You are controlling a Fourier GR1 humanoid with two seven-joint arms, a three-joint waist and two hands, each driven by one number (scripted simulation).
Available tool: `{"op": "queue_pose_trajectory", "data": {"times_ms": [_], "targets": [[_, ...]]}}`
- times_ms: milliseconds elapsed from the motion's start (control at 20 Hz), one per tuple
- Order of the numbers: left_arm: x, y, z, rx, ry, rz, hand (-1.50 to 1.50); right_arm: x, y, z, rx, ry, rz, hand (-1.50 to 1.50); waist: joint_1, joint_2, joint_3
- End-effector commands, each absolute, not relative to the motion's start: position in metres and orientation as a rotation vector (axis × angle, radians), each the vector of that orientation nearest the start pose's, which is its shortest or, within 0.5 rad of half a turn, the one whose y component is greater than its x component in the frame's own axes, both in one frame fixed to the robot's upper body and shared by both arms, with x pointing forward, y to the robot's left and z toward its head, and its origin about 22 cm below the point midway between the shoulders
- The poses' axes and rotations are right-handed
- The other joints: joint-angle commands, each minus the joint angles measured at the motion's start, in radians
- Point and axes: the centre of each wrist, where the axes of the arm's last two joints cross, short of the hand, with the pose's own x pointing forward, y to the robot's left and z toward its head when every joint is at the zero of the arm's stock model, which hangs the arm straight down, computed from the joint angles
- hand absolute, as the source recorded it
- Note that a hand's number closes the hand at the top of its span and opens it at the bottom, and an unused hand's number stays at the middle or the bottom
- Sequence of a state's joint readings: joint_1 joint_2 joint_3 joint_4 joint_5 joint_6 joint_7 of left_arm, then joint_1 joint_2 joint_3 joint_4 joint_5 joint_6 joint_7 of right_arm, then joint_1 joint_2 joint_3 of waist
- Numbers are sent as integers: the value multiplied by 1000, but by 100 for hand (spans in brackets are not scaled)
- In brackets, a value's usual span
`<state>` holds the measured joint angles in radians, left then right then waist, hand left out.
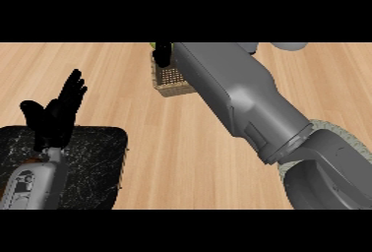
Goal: Pick the pear from the placemat and place it in the basket
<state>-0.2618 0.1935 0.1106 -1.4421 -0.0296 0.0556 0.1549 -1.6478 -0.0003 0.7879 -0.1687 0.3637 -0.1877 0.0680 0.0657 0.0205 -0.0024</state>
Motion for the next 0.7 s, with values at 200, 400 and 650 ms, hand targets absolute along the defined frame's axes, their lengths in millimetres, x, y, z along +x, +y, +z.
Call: {"op": "queue_pose_trajectory", "data": {"times_ms": [200, 400, 650], "targets": [[305, 270, 55, 225, -1546, -97, 0, 444, -1, 184, -1034, -1651, 1508, 150, 17, 3, 0], [309, 269, 58, 245, -1539, -80, 0, 447, -2, 194, -1027, -1645, 1521, 150, 6, 2, 1], [315, 258, 65, 230, -1551, -73, 0, 445, 1, 193, -990, -1569, 1593, 150, 6, 0, 1]]}}
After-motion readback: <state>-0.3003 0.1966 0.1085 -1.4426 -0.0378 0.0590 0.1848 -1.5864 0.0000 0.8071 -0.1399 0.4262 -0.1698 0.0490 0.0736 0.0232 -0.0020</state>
